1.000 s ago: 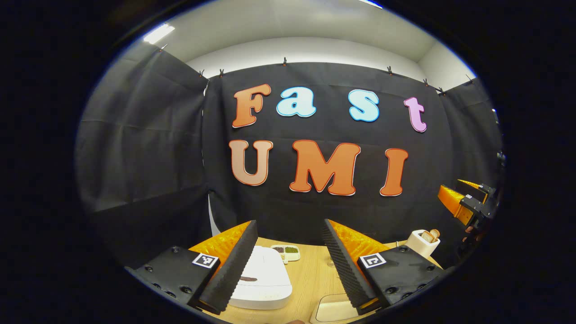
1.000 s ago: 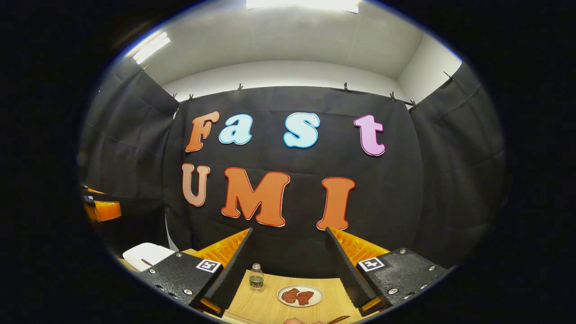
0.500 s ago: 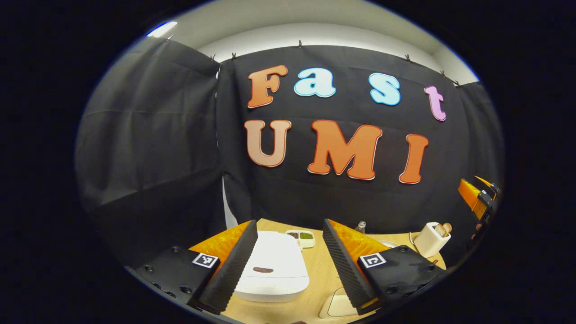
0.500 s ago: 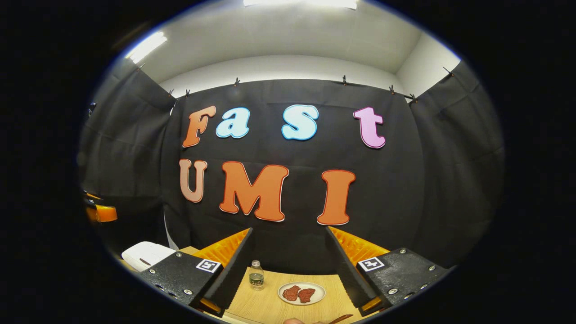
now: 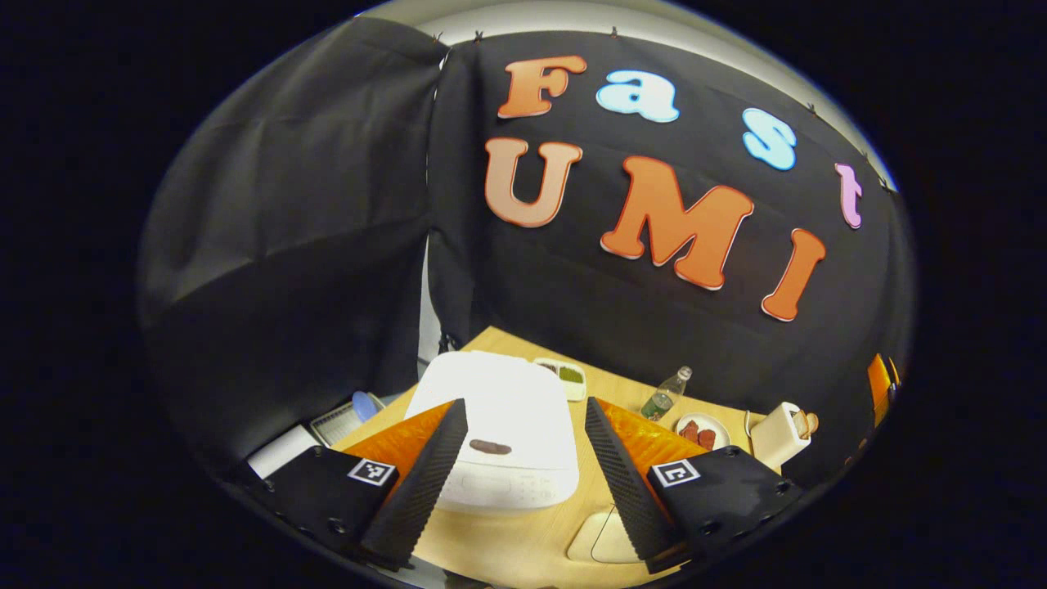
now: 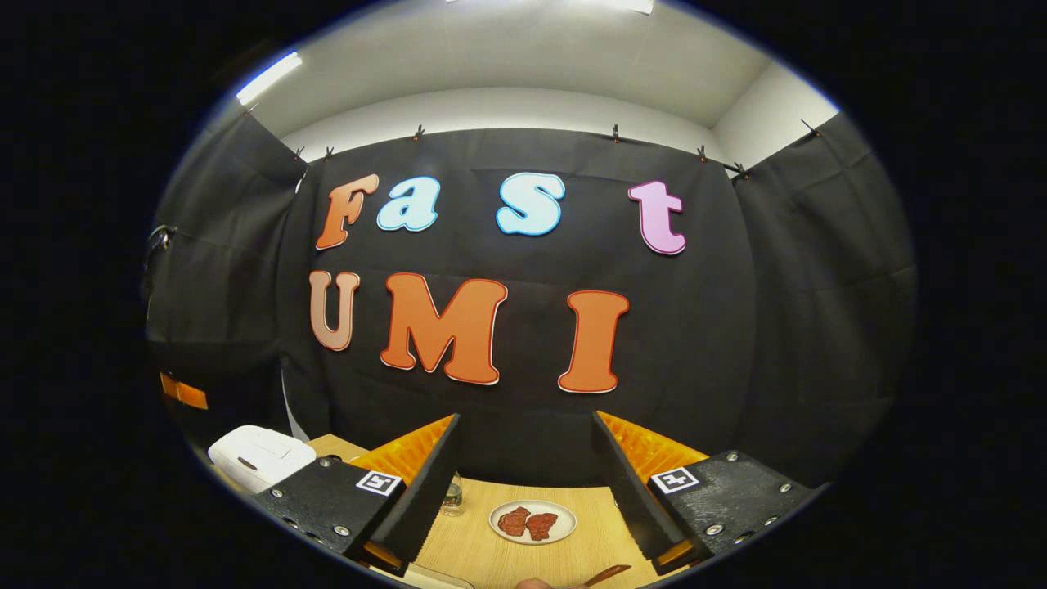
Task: Close the left gripper, press the button to open the rice cooker; take a wooden spoon from the chopstick holder with the right hand, scoop a spoonful of rice and pour it into the rice cooker, then put the wooden spoon back into the chopstick holder.
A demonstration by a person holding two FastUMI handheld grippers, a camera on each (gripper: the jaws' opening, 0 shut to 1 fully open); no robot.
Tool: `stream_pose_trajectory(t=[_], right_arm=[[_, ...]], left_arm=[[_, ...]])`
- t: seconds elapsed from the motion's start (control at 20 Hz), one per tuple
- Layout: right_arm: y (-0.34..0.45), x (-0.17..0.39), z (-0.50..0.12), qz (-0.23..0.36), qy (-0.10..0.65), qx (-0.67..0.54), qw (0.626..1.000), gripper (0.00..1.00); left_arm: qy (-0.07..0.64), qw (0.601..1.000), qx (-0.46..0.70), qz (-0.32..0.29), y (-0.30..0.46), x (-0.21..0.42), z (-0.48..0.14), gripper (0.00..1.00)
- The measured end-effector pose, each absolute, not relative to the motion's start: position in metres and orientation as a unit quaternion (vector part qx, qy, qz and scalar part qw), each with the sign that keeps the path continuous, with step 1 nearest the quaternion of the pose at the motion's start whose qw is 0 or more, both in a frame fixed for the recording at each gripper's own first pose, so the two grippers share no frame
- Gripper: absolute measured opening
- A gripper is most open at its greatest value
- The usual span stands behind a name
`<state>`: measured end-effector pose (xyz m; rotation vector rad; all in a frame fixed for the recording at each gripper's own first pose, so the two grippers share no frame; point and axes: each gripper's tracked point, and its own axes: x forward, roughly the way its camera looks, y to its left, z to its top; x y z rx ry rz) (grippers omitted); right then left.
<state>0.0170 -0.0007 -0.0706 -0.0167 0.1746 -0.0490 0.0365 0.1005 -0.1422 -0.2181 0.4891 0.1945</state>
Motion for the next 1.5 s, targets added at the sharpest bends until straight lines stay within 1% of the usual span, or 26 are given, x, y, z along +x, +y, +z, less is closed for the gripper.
stream_pose_trajectory(t=[0.05, 0.15, 0.2, 0.25, 0.3, 0.4, 0.45, 0.5, 0.55, 0.6, 0.65, 0.75, 0.85, 0.95, 1.15, 1.35, 1.5], right_arm=[[-0.002, 0.016, -0.073, -0.027, 0.090, -0.008, 0.996, 0.95], [-0.006, 0.016, -0.076, -0.032, 0.093, -0.010, 0.995, 0.95], [-0.008, 0.016, -0.077, -0.035, 0.094, -0.012, 0.995, 0.95], [-0.009, 0.015, -0.078, -0.038, 0.095, -0.014, 0.995, 0.95], [-0.010, 0.015, -0.079, -0.039, 0.097, -0.016, 0.994, 0.95], [-0.013, 0.014, -0.081, -0.044, 0.099, -0.022, 0.994, 0.95], [-0.015, 0.012, -0.083, -0.048, 0.099, -0.026, 0.994, 0.95], [-0.019, 0.011, -0.085, -0.052, 0.100, -0.030, 0.993, 0.95], [-0.022, 0.010, -0.087, -0.056, 0.102, -0.033, 0.993, 0.95], [-0.024, 0.008, -0.090, -0.060, 0.106, -0.035, 0.992, 0.95], [-0.028, 0.007, -0.092, -0.064, 0.109, -0.036, 0.991, 0.95], [-0.035, 0.005, -0.097, -0.075, 0.118, -0.038, 0.990, 0.95], [-0.043, 0.000, -0.101, -0.084, 0.124, -0.038, 0.988, 0.95], [-0.049, -0.004, -0.105, -0.093, 0.129, -0.036, 0.987, 0.95], [-0.058, -0.011, -0.112, -0.104, 0.139, -0.036, 0.984, 0.95], [-0.063, -0.017, -0.119, -0.111, 0.148, -0.034, 0.982, 0.95], [-0.065, -0.017, -0.122, -0.112, 0.150, -0.036, 0.982, 0.95]], left_arm=[[0.256, 0.955, -0.112, 0.097, 0.105, 0.038, -0.149, 0.98], [0.279, 0.948, -0.112, 0.105, 0.116, 0.037, -0.163, 0.94], [0.292, 0.944, -0.108, 0.107, 0.121, 0.039, -0.169, 0.79], [0.301, 0.942, -0.104, 0.106, 0.125, 0.041, -0.174, 0.73], [0.308, 0.939, -0.109, 0.102, 0.126, 0.043, -0.177, 0.77], [0.329, 0.930, -0.111, 0.122, 0.144, 0.050, -0.188, 0.33], [0.339, 0.926, -0.120, 0.114, 0.142, 0.053, -0.191, 0.34], [0.345, 0.924, -0.120, 0.116, 0.145, 0.053, -0.193, 0.30], [0.351, 0.918, -0.137, 0.123, 0.147, 0.063, -0.211, 0.29], [0.370, 0.909, -0.148, 0.118, 0.141, 0.062, -0.202, 0.10], [0.381, 0.903, -0.164, 0.109, 0.137, 0.068, -0.215, 0.05], [0.400, 0.895, -0.167, 0.102, 0.141, 0.066, -0.225, 0.05], [0.412, 0.891, -0.174, 0.080, 0.136, 0.076, -0.231, 0.06], [0.433, 0.878, -0.197, 0.060, 0.130, 0.081, -0.240, 0.05], [0.486, 0.844, -0.222, 0.054, 0.126, 0.083, -0.267, 0.05], [0.493, 0.844, -0.203, 0.053, 0.125, 0.096, -0.278, 0.05], [0.505, 0.837, -0.202, 0.060, 0.126, 0.095, -0.291, 0.05]])
